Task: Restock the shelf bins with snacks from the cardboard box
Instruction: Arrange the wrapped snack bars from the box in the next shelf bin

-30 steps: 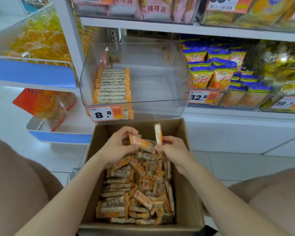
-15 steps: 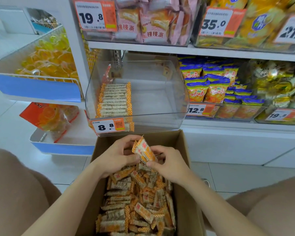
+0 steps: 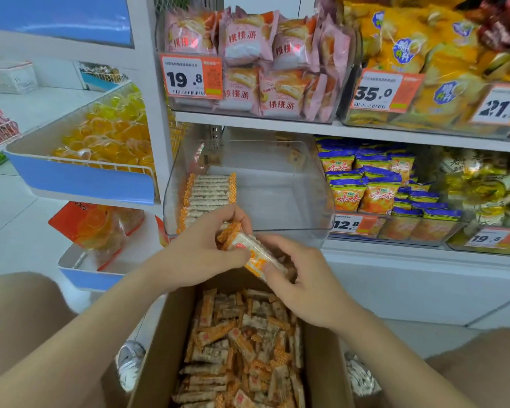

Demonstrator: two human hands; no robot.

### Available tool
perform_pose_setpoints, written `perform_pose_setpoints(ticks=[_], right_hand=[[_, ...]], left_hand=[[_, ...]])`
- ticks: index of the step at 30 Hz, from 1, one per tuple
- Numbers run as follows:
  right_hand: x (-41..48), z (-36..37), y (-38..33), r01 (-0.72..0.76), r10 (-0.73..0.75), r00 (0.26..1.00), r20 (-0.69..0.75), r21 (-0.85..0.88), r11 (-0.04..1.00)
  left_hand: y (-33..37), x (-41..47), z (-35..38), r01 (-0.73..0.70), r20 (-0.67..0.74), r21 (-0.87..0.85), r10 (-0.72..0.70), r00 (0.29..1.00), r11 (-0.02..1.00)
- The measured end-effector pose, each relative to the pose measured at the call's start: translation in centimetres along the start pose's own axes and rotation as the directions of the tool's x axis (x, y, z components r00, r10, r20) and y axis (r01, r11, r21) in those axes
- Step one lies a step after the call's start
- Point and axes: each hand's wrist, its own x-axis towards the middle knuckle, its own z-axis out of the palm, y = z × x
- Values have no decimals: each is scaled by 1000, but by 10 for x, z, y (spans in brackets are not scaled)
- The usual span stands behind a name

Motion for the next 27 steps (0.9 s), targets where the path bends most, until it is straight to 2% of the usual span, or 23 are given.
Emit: perform_pose_setpoints(ticks=[2, 4, 7, 10, 12, 14, 16, 18, 20, 23, 27], right_hand=[[17, -10, -4, 5, -5, 1000, 18, -23, 1000], [40, -20, 1, 14, -15, 1000, -9, -142, 990], [86, -33, 18, -9, -17, 997, -70, -359, 933], [132, -40, 43, -1, -5, 1000, -8, -622, 783], [164, -35, 62, -3, 63, 997, 51, -753, 658], [191, -25, 79, 11, 137, 985, 106, -828, 561], [215, -14, 93, 32, 188, 972, 139, -877, 480], [234, -6, 105, 42, 216, 965, 148, -902, 429], [249, -1, 114, 44, 230, 962, 146, -916, 398], [264, 6, 126, 32, 218, 967, 130, -913, 406], [272, 20, 129, -97, 259, 965, 30, -882, 461]], left_hand=[[3, 8, -10, -12, -25, -50, 10, 1000, 999], [-1, 20, -18, -10, -94, 2, 11, 996, 1000], [-19, 45, -29, 76, -268, 347, 21, 963, 935], [-39, 68, -27, 130, -293, 583, 58, 954, 802], [-44, 83, -21, 84, -188, 655, 55, 981, 751], [-40, 95, -15, -32, 19, 650, 26, 999, 759], [-35, 104, -12, -138, 236, 599, -10, 972, 789], [-36, 111, -15, -186, 358, 577, -41, 933, 795], [-41, 116, -18, -218, 404, 553, -30, 914, 804], [-45, 121, -20, -224, 437, 515, -29, 899, 828], [-45, 124, -29, -150, 404, 555, -108, 908, 818]])
